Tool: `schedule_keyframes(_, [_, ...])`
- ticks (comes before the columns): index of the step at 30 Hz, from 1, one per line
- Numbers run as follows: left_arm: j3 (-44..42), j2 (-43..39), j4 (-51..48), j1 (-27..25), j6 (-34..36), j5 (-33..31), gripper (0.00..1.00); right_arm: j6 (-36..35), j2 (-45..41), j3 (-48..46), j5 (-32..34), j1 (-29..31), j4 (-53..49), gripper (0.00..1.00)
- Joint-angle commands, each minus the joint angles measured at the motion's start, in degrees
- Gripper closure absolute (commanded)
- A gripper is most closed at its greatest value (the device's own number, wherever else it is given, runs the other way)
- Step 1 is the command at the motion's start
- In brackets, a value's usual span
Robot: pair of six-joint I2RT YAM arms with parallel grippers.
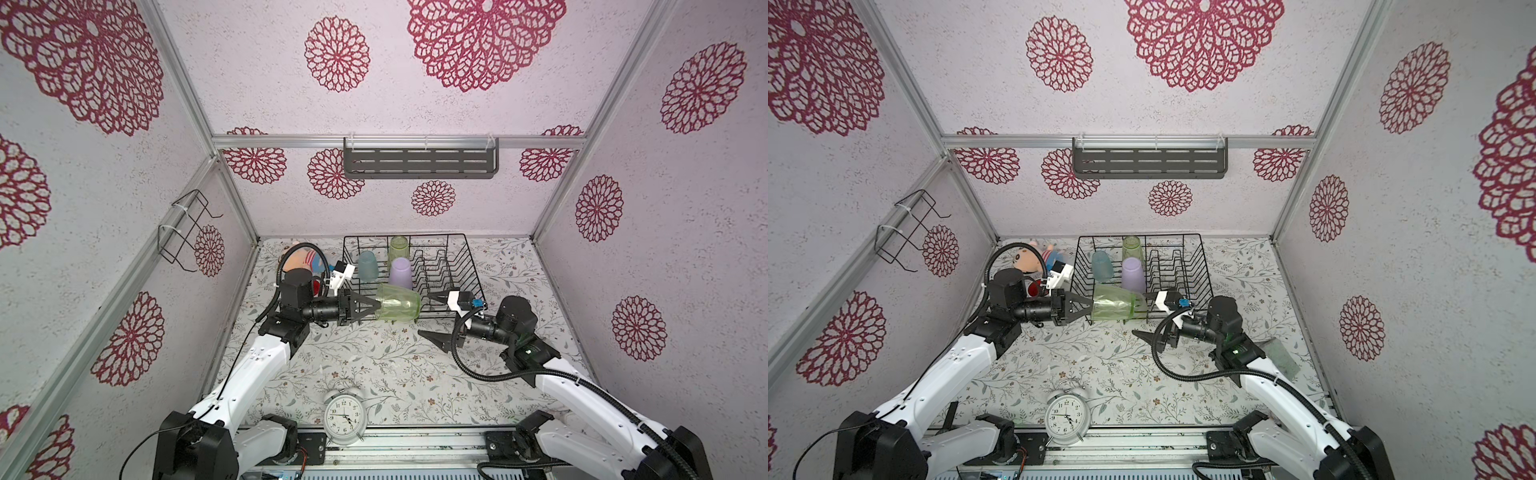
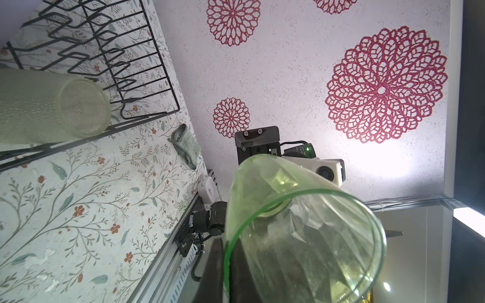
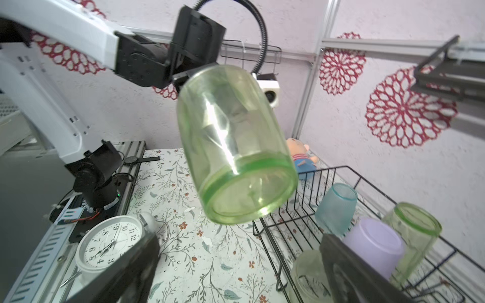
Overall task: Load the cups into the dish rack
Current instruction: 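Hold the green glass cup out with the left while the right gripper grasps it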
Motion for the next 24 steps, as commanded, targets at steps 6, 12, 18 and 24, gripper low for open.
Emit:
schedule_keyframes(6, [-2.8, 0.5, 11.2, -0.6, -3.7, 4.2, 1.00, -4.0, 2.9, 2.2, -3.7, 0.6, 11.6, 0.07])
schedule_keyframes(12, [-3.7, -0.4, 12.0, -1.6, -3.3, 4.5, 1.00, -2.8, 4.6, 2.9, -4.6, 0.6, 12.6, 0.08])
schedule_keyframes(18, [-3.8, 0.5, 12.4, -2.4, -3.2, 4.4, 1.00, -1.5, 6.0, 2.5, -4.9, 0.7, 15.3, 0.10])
schedule_keyframes(24, [-3.5, 1.5, 12.9, -2.9, -3.0, 4.4, 1.00, 3.2, 8.5, 2.8, -8.0, 1.4, 20.9, 0.21])
